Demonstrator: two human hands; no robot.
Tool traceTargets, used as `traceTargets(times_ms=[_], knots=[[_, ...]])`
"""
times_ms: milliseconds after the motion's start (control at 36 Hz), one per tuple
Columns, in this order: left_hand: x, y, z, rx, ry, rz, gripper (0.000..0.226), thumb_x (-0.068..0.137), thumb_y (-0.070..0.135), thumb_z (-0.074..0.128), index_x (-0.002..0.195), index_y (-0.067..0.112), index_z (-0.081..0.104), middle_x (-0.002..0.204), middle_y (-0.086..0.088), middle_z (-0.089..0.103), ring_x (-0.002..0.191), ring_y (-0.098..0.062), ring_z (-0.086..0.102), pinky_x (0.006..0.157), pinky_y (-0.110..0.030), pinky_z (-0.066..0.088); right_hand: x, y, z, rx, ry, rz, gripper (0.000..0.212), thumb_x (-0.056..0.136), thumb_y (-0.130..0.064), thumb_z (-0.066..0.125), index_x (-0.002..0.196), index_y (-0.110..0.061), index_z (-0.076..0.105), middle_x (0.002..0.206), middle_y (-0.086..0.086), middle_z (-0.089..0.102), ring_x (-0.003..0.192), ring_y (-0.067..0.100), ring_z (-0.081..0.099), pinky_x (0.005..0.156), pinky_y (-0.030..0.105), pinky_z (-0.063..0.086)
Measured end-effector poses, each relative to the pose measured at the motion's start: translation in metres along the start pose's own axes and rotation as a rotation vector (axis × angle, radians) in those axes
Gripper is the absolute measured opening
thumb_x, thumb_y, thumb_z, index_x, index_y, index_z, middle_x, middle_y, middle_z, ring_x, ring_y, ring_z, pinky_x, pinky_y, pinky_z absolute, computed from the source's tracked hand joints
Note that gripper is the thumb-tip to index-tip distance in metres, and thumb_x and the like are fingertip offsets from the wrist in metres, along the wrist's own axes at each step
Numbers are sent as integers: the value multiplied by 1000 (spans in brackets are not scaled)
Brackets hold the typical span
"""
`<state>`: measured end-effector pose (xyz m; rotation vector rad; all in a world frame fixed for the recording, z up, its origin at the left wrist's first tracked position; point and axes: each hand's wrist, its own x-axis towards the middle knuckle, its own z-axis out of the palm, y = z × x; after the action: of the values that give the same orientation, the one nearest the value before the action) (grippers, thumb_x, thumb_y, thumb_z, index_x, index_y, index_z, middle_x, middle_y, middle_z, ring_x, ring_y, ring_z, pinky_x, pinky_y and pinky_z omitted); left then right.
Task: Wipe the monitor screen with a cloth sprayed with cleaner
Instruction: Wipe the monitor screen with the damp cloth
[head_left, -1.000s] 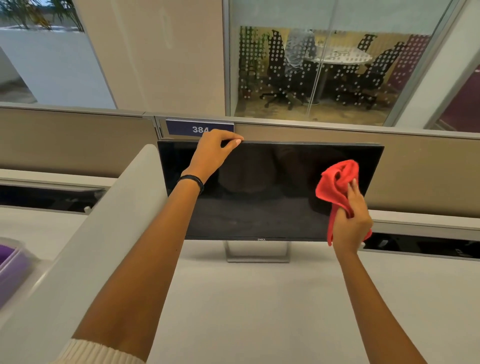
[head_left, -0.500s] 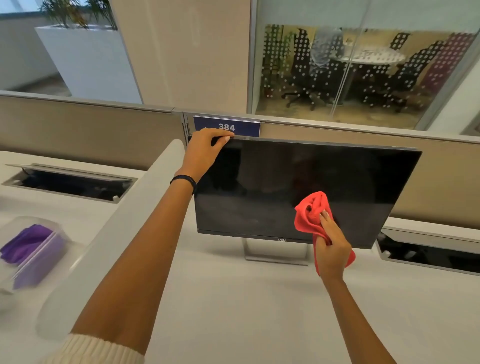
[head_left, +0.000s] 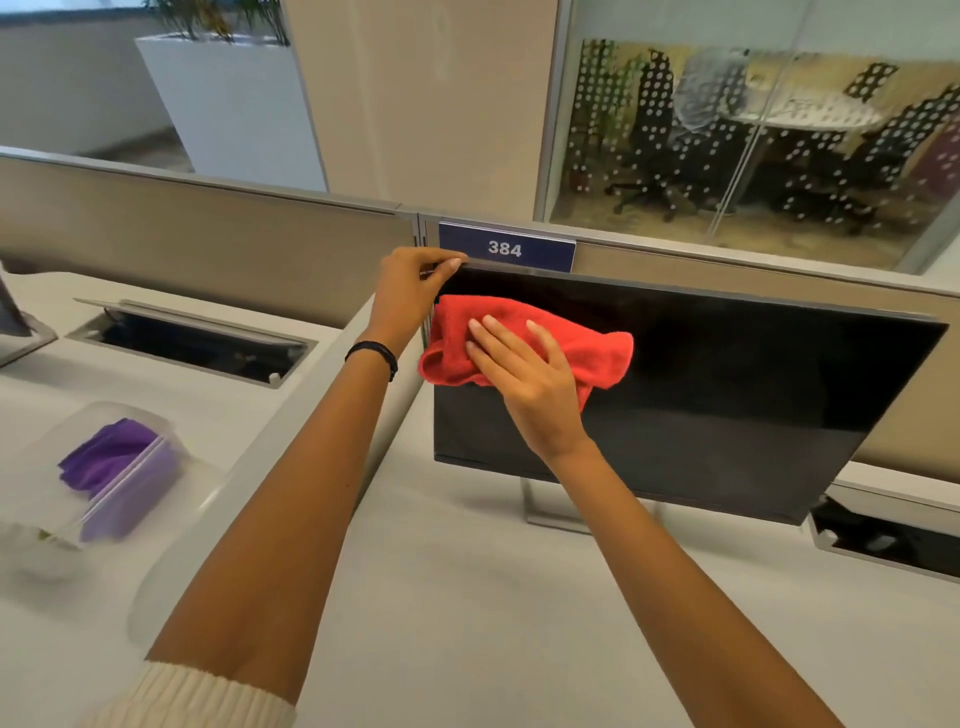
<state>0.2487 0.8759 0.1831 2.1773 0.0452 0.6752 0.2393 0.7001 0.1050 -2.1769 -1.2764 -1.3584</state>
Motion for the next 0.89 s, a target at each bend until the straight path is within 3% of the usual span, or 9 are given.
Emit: traceTargets(times_ms=[167, 500, 611, 778, 889], knots=[[0, -2, -3, -57, -25, -31, 23, 91, 15, 55, 109, 7, 67, 108, -10, 69, 102, -18, 62, 94, -27, 48, 11, -3, 21, -162, -163, -65, 39, 81, -5, 65, 119, -11, 62, 128, 8, 60, 122, 22, 54, 106, 54, 29], [-5, -5, 5, -160, 28, -62, 25, 91, 16, 54, 111, 6, 66, 112, -10, 67, 107, -20, 60, 97, -27, 47, -46, -20, 40, -136, -584, -240, 53, 69, -13, 78, 119, -19, 63, 128, -1, 61, 122, 16, 54, 109, 41, 28], [-5, -5, 6, -171, 41, -76, 25, 92, 17, 54, 111, 6, 66, 112, -9, 67, 107, -19, 60, 96, -24, 46, -63, -28, 42, -149, -751, -250, 54, 73, -22, 76, 124, -22, 58, 131, -5, 58, 125, 14, 50, 111, 41, 16], [-5, -7, 9, -173, 44, -86, 26, 92, 19, 54, 111, 8, 66, 112, -8, 67, 106, -15, 59, 93, -20, 44, -86, -36, 44, -120, -991, -260, 53, 90, -14, 54, 141, -14, 36, 148, 3, 38, 139, 22, 29, 104, 40, -21], [-5, -7, 10, -180, 48, -99, 26, 92, 20, 54, 112, 9, 66, 112, -7, 67, 104, -13, 57, 90, -17, 44, -98, -38, 42, -24, -1049, -238, 50, 93, -15, 50, 140, -13, 37, 148, 5, 37, 140, 22, 26, 101, 37, -26]])
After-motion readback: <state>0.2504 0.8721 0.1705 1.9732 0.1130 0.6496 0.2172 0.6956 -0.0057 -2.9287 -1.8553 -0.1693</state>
